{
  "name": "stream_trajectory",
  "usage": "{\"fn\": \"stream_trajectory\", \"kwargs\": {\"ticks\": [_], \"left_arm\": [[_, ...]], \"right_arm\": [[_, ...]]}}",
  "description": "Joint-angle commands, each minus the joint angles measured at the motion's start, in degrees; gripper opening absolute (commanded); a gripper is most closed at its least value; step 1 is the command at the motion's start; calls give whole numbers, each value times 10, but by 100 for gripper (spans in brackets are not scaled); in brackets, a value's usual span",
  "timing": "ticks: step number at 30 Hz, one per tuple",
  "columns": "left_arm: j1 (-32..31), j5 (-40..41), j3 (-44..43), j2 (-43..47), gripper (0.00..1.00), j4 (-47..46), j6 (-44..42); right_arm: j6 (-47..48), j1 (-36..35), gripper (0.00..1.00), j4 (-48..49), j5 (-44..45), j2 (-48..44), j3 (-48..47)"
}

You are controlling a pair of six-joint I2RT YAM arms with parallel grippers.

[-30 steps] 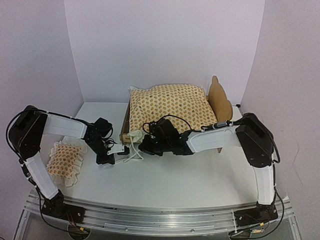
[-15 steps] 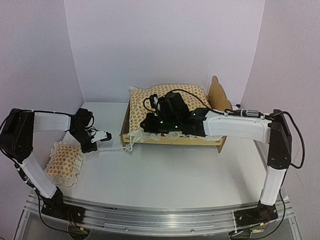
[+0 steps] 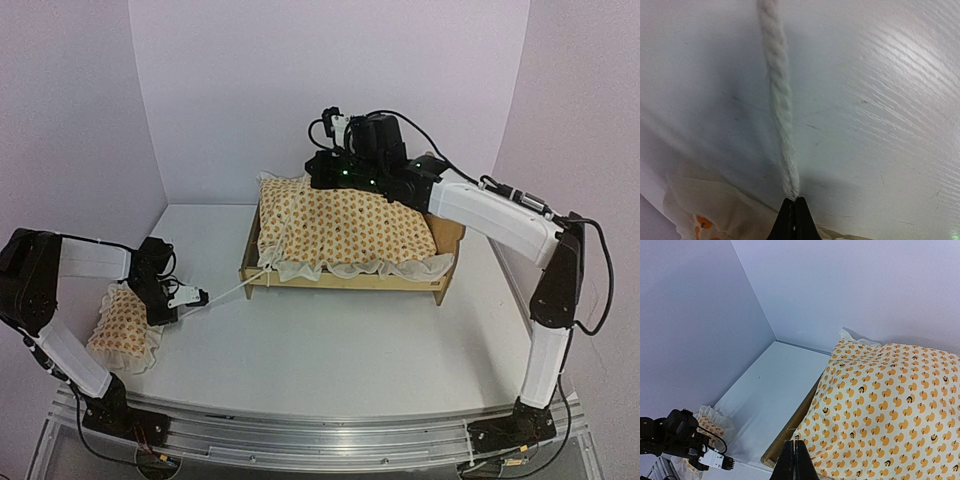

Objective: Set up the pet bed

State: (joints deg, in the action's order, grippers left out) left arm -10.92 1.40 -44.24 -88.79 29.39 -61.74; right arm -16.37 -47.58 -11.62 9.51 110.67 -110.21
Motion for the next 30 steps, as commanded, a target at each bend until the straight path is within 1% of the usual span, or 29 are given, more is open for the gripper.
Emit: {"fn": "stream_trajectory", "kwargs": {"ticks": [1,7,11,13,15,16,17,19,20,21,24,27,30], "left_arm": [[5,31,44,24,0,-16,-32],[5,36,90,23,0,-34,-49],[5,33,89,20,0,-32,-50],[5,3,73,26,0,3,-53],[5,-65,28,34,1,57,-49],[6,-116,3,36,8,86,-43],[6,-147,-25,39,20,113,-31],[12,-238,-72,40,39,151,-9],[17,-270,-96,38,49,163,6],[21,-305,-115,35,54,171,16],[34,-364,-159,19,57,163,53],[43,-392,-197,0,57,129,96],[44,-405,-243,-26,57,97,140]], "right_arm": [[31,3,0,23,16,-2,-34],[38,3,0,23,9,-17,-54],[6,-3,0,22,-31,-15,-41],[12,-17,0,22,-74,-4,-44],[13,-44,0,22,-146,14,-48],[14,-58,0,23,-188,24,-46],[18,-76,0,24,-216,29,-43],[27,-111,0,30,-274,42,-33],[30,-131,0,35,-295,51,-33],[29,-148,0,39,-316,62,-33],[16,-187,0,43,-341,111,-49],[10,-218,0,45,-327,177,-69],[-13,-231,0,45,-314,242,-107]]}}
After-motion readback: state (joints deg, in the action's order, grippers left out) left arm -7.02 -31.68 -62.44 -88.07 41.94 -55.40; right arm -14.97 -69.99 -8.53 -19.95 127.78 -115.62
